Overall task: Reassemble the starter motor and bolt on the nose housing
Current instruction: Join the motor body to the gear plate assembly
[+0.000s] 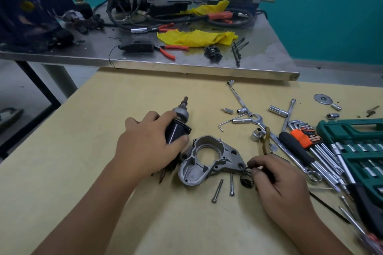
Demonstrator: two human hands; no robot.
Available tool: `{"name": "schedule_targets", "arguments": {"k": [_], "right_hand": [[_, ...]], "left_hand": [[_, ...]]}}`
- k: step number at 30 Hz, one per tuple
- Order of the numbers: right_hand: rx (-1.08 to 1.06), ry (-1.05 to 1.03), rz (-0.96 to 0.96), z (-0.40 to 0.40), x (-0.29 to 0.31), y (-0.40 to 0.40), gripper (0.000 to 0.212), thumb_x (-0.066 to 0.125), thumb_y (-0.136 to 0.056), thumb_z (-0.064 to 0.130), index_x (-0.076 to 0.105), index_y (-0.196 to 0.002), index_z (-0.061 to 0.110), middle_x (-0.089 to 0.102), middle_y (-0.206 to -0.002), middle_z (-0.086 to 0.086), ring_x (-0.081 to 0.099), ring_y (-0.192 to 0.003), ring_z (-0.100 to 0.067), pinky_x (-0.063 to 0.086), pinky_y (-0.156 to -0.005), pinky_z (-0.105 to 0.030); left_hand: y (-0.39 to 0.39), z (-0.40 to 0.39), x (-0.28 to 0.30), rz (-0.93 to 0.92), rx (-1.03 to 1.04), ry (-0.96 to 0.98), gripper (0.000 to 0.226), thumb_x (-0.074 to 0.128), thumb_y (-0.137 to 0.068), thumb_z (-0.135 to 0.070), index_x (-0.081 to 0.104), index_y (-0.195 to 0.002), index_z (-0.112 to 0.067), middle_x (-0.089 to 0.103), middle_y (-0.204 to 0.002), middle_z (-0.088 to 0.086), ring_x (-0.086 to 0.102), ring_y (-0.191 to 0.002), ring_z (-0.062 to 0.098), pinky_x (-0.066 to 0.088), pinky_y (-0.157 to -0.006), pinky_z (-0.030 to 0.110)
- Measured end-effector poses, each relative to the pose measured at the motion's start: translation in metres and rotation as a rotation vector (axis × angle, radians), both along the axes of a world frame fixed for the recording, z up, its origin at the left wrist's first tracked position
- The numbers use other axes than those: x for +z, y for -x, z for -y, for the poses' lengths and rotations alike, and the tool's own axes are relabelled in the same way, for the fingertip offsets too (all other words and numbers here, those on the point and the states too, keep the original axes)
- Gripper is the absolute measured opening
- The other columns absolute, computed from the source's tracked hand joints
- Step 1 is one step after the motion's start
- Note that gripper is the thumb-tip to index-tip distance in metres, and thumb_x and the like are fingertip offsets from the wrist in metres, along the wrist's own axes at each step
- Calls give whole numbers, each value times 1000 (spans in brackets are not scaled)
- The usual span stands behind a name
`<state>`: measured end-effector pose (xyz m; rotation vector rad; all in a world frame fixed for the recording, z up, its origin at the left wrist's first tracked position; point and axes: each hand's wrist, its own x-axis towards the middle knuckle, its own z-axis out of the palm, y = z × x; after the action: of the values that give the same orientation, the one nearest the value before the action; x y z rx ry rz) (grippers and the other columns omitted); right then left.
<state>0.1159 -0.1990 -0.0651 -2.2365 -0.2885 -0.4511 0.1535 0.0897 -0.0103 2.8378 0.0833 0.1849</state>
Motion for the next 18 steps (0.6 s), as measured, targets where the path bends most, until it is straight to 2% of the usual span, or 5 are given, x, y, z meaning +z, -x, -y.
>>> {"name": "schedule_targets", "arguments": {"k": [3,5,7,10,18], "right_hand": [[-7,-24,3,1,-2,-1,17,61,-83,17,72,-86,30,67,-81,17,65,-78,-8,53,-63,-37],[-15,-43,6,1,-2,-1,16,62,-82,17,72,-85,30,67,-80,16,64,-75,-10,52,-62,-38],[-19,-34,16,-1,-2,0,16,63,-81,17,71,-85,30,66,-78,16,63,-71,-11,52,-60,-38],[-17,-20,16,-1,-1,0,15,64,-80,19,71,-85,31,65,-78,17,61,-68,-11,51,-58,-36],[-57,-120,50,0,0,1,16,67,-79,10,74,-86,23,67,-81,16,65,-72,-11,49,-61,-28]], "left_hand": [[7,-23,8,-86,-119,-113,101,35,-55,-108,11,-145,-70,49,-117,-27,42,-101,21,43,-75,38],[9,-42,11,-176,-241,-96,126,51,-44,-108,0,-151,-67,42,-132,-26,35,-124,20,40,-93,44],[9,-46,12,-210,-337,75,135,74,-42,-93,13,-156,-55,37,-142,-23,26,-142,14,37,-111,49],[5,-42,5,-88,-403,287,110,87,-48,-64,38,-145,-48,47,-128,-27,52,-120,0,54,-96,41],[0,-31,-4,114,-405,108,98,78,-43,-67,49,-132,-40,51,-107,-21,51,-100,11,51,-81,40]]}}
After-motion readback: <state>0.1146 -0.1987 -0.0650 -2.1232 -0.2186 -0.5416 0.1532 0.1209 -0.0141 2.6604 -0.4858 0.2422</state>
